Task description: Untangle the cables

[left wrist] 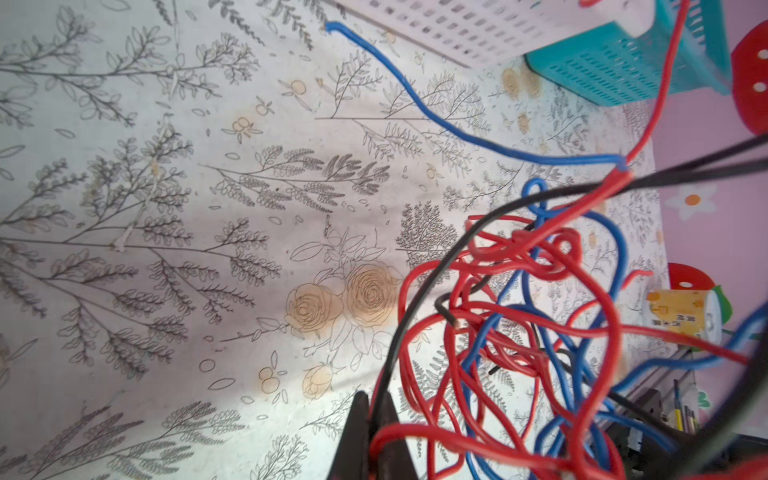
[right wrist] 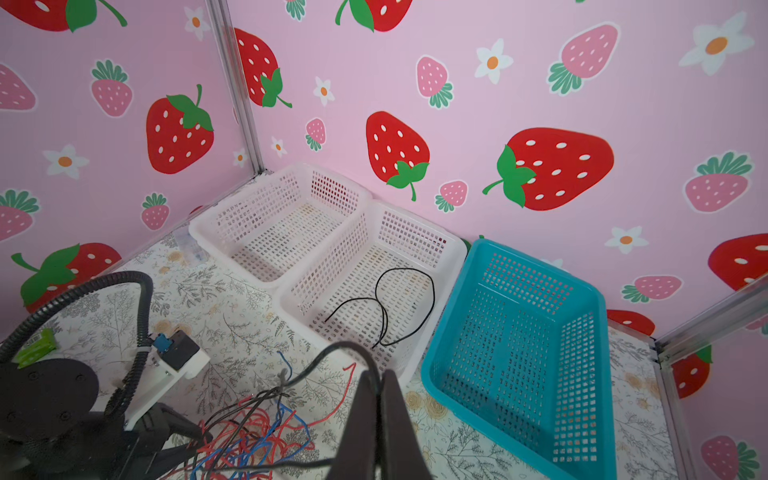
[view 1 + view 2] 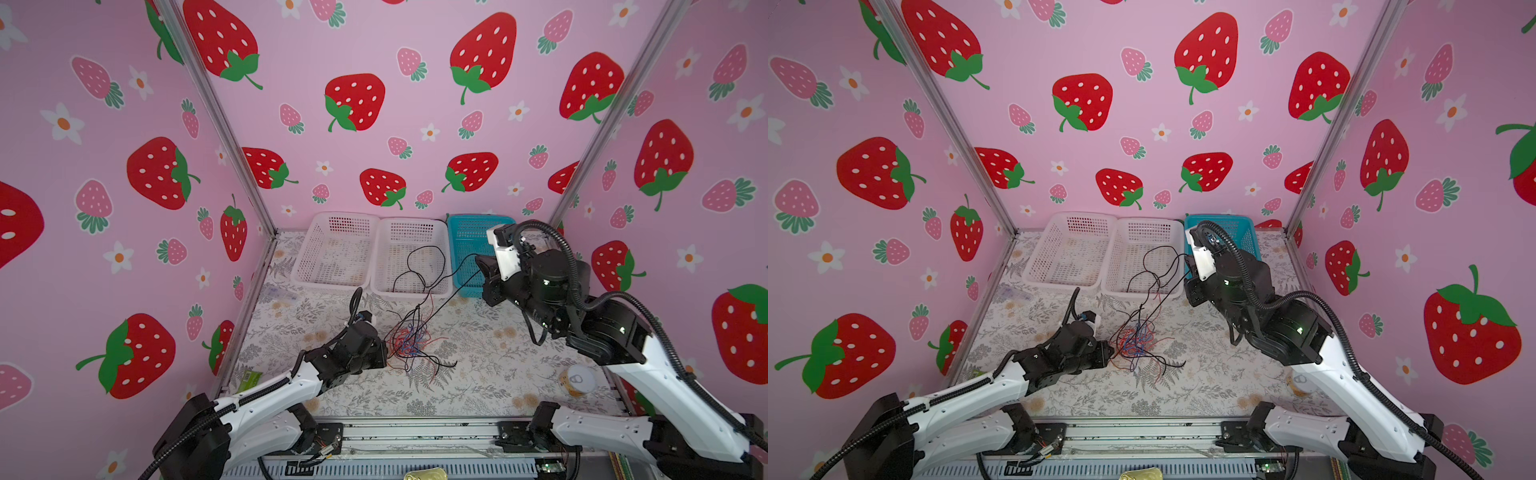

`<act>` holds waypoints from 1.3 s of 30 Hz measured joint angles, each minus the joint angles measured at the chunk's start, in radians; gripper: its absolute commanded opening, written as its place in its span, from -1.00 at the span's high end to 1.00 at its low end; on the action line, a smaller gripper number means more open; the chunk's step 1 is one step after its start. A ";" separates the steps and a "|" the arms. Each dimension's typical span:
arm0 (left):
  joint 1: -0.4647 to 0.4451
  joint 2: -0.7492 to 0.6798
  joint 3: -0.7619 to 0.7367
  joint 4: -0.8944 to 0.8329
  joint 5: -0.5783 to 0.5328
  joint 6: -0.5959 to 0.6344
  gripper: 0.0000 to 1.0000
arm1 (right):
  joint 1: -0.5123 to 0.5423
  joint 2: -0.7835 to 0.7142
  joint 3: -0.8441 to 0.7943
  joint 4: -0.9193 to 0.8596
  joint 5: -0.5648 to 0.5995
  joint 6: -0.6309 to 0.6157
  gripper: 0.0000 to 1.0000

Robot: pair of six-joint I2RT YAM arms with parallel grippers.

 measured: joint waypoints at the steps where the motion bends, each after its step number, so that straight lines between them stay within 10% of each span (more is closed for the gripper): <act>1: 0.002 0.004 0.004 0.010 0.004 0.000 1.00 | 0.001 0.006 0.023 -0.017 0.001 -0.007 1.00; 13: 0.016 -0.023 -0.001 0.027 0.060 0.004 1.00 | -0.003 0.032 0.061 -0.035 -0.042 -0.015 1.00; 25: 0.022 -0.171 -0.019 -0.114 0.077 0.021 1.00 | -0.012 -0.047 -0.285 0.122 -0.169 0.085 0.36; 39: 0.022 -0.212 -0.018 -0.129 0.114 0.051 1.00 | -0.002 -0.014 -0.641 0.432 -0.455 0.247 0.30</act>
